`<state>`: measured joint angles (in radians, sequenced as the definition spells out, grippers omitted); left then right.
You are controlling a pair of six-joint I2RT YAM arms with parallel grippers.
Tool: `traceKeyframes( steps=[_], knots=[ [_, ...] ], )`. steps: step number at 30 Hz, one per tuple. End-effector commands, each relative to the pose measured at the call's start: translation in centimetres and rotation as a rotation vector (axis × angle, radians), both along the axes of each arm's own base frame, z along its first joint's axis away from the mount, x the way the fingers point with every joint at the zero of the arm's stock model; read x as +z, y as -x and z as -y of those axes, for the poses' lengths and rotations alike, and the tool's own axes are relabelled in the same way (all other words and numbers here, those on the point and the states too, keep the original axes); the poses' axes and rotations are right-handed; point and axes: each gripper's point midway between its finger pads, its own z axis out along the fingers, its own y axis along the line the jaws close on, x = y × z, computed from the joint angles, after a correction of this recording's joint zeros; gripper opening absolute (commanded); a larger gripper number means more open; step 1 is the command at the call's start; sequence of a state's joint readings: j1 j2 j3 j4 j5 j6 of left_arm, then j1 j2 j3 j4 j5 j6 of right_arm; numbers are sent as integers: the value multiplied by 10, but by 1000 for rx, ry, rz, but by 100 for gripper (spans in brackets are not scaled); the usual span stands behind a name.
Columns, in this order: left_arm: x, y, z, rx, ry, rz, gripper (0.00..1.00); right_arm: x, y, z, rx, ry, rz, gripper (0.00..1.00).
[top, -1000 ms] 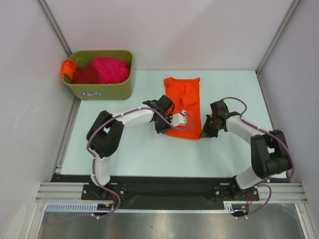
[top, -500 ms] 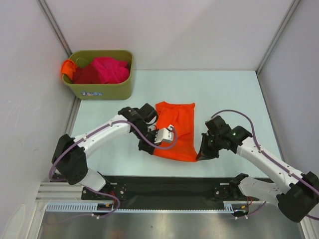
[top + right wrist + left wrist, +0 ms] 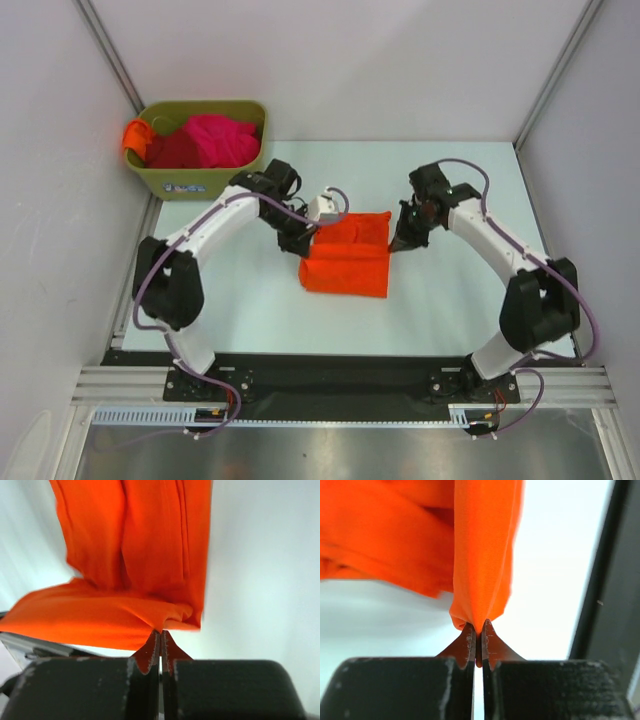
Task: Fold and stack the t-shirts
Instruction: Fold the tshirt
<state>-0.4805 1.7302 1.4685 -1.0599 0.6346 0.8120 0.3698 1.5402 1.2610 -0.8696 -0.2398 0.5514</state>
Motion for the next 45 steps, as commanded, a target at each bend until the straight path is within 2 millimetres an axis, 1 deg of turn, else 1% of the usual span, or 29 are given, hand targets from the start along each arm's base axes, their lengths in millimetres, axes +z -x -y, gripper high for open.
traceKeyframes(
  steps=[1, 2, 3, 4, 6, 8, 9, 11, 12, 16, 19, 21, 22, 23, 24, 25, 26, 27, 28, 30, 33, 35, 36, 37, 39, 40, 41, 43, 45],
  knots=[
    [8, -47, 1, 95, 2, 57, 0, 9, -58, 14, 1, 46, 132, 0],
    [-2, -57, 4, 111, -4, 36, 0, 16, -70, 11, -3, 34, 155, 0],
    [-3, -65, 5, 126, 0, 31, 0, 7, -81, 10, -3, 39, 143, 0],
    [5, -80, 7, 162, 17, 42, 0, 6, -89, 11, -11, 44, 147, 0],
    [-8, -98, 7, 206, 9, 20, 0, 5, -111, 13, -35, 41, 164, 0],
    [-7, -120, 5, 274, 15, 29, 0, 3, -125, 16, -63, 40, 173, 0],
    [-16, -127, 6, 300, 9, 8, 0, -1, -134, 17, -75, 40, 177, 0],
    [-16, -142, 6, 330, 9, 34, 0, -4, -144, 19, -94, 37, 178, 0],
    [-22, -150, 4, 354, -4, 35, 0, -8, -152, 20, -113, 32, 178, 0],
    [-29, -168, 8, 408, 11, 48, 1, -14, -173, 21, -142, 36, 197, 0],
    [-34, -182, 11, 452, 21, 61, 8, -23, -183, 25, -170, 48, 190, 0],
    [-38, -188, 12, 499, 19, 58, 21, -29, -189, 25, -186, 47, 192, 0],
    [-39, -193, 11, 516, 14, 70, 28, -33, -191, 27, -203, 46, 186, 5],
    [-42, -201, 12, 535, 21, 84, 40, -39, -197, 28, -214, 45, 189, 12],
    [-40, -207, 13, 566, 26, 93, 45, -40, -201, 28, -224, 44, 195, 29],
    [-37, -214, 13, 589, 30, 110, 50, -42, -206, 30, -233, 46, 203, 36],
    [-36, -227, 7, 639, 12, 156, 55, -43, -213, 33, -244, 51, 222, 40],
    [-32, -235, 2, 691, 10, 163, 56, -41, -222, 35, -252, 57, 237, 43],
    [-17, -246, -1, 730, 24, 197, 56, -40, -227, 37, -256, 63, 244, 43],
    [3, -255, -16, 816, 39, 208, 56, -26, -236, 42, -237, 78, 289, 44],
    [7, -238, -16, 839, 60, 158, 52, -13, -234, 43, -184, 113, 341, 44],
    [-1, -205, -4, 796, 92, 57, 50, -12, -223, 42, -159, 117, 348, 44],
    [-5, -193, 0, 796, 101, 15, 50, -16, -217, 39, -144, 114, 339, 45],
    [-16, -172, 5, 776, 88, -25, 51, -23, -205, 39, -138, 111, 313, 45],
    [-25, -151, 23, 723, 94, -51, 56, -33, -194, 35, -128, 87, 285, 45],
    [-33, -140, 26, 709, 83, -66, 57, -35, -189, 33, -136, 74, 276, 45],
    [-37, -136, 29, 697, 74, -68, 60, -40, -181, 32, -136, 67, 268, 45],
    [-52, -128, 34, 698, 60, -97, 65, -38, -174, 24, -136, 38, 272, 47],
    [-63, -127, 34, 723, 45, -118, 66, -48, -165, 21, -137, 27, 256, 50]
  ],
)
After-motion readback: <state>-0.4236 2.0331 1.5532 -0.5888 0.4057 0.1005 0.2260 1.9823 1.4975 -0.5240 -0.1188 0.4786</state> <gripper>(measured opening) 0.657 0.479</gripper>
